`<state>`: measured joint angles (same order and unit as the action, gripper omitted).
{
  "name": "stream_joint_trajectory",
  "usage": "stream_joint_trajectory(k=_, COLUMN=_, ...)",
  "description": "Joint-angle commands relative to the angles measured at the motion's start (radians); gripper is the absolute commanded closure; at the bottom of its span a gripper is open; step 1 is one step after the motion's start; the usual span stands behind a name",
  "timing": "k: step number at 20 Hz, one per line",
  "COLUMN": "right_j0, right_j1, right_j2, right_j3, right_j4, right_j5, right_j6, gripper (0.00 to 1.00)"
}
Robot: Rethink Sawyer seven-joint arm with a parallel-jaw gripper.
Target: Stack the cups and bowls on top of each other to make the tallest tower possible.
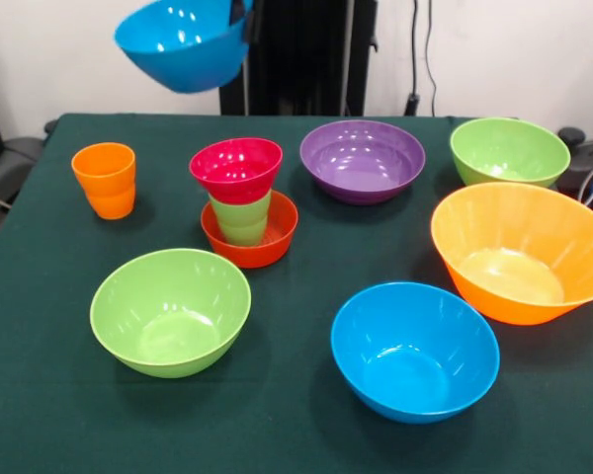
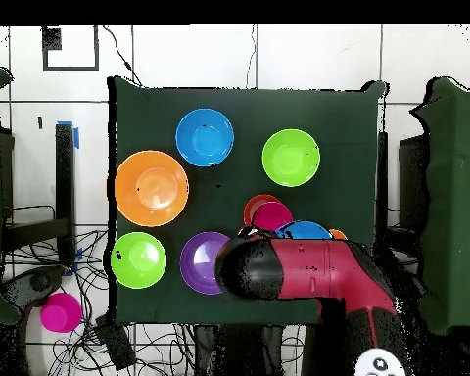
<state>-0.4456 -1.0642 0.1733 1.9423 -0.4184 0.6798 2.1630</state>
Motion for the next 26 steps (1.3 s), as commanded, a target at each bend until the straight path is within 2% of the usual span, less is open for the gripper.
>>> stream_joint_trajectory(k=1, right_j0=0.063, right_j1=0.176, right_j2=0.055, right_j3=-0.148, right_j4=-0.074, right_j5=0.005, right_j6=-0.007, gripper=1.00)
stream_joint_trajectory(k=5, right_j0=0.109, right_j1=0.248, right_j2=0.028, right_j3=-0.228, right_j4=-0.087, right_j5=-0.006, right_j6=0.034, gripper=1.00)
stream_joint_trajectory(k=9, right_j0=0.141, right_j1=0.279, right_j2=-0.001, right_j3=-0.262, right_j4=-0.084, right_j5=-0.011, right_j6=0.053, gripper=1.00)
stream_joint_trajectory(k=20, right_j0=0.177, right_j1=0.246, right_j2=-0.049, right_j3=-0.251, right_j4=-0.060, right_j5=0.018, right_j6=0.033, gripper=1.00)
stream_joint_trajectory(k=26, right_j0=0.200, right_j1=0.199, right_j2=-0.090, right_j3=-0.264, right_j4=-0.065, right_j5=0.108, right_j6=0.006, gripper=1.00)
